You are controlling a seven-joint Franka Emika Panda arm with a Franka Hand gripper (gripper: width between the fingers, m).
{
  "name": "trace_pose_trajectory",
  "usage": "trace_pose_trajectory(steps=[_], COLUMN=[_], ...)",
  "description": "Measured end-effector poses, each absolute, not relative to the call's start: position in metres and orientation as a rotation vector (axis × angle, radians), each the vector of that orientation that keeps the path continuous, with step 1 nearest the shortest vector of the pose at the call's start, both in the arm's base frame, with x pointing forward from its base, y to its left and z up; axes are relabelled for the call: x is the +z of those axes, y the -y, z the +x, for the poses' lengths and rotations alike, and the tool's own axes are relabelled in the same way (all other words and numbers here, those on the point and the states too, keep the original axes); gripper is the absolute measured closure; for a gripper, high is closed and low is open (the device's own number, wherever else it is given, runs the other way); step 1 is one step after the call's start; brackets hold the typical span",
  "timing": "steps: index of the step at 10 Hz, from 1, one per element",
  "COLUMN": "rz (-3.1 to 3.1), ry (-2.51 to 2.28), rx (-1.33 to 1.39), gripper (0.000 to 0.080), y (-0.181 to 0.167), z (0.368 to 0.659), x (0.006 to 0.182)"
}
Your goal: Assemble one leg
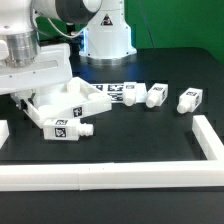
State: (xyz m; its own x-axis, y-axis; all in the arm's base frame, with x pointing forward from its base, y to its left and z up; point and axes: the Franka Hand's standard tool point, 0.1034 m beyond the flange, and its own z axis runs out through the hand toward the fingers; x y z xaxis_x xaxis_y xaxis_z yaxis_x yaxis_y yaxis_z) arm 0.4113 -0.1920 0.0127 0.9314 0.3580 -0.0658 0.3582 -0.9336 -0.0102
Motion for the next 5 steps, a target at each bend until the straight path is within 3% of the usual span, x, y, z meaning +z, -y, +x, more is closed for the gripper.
trace_pose_trajectory(steps=[3, 5], rz=[3.169, 3.217], ry=[-0.151, 0.102], rx=[-0.117, -0.171], gripper=[0.0746, 0.0746], y=[0.206, 0.162], z=[0.429, 0.441], x=[0.058, 0.088])
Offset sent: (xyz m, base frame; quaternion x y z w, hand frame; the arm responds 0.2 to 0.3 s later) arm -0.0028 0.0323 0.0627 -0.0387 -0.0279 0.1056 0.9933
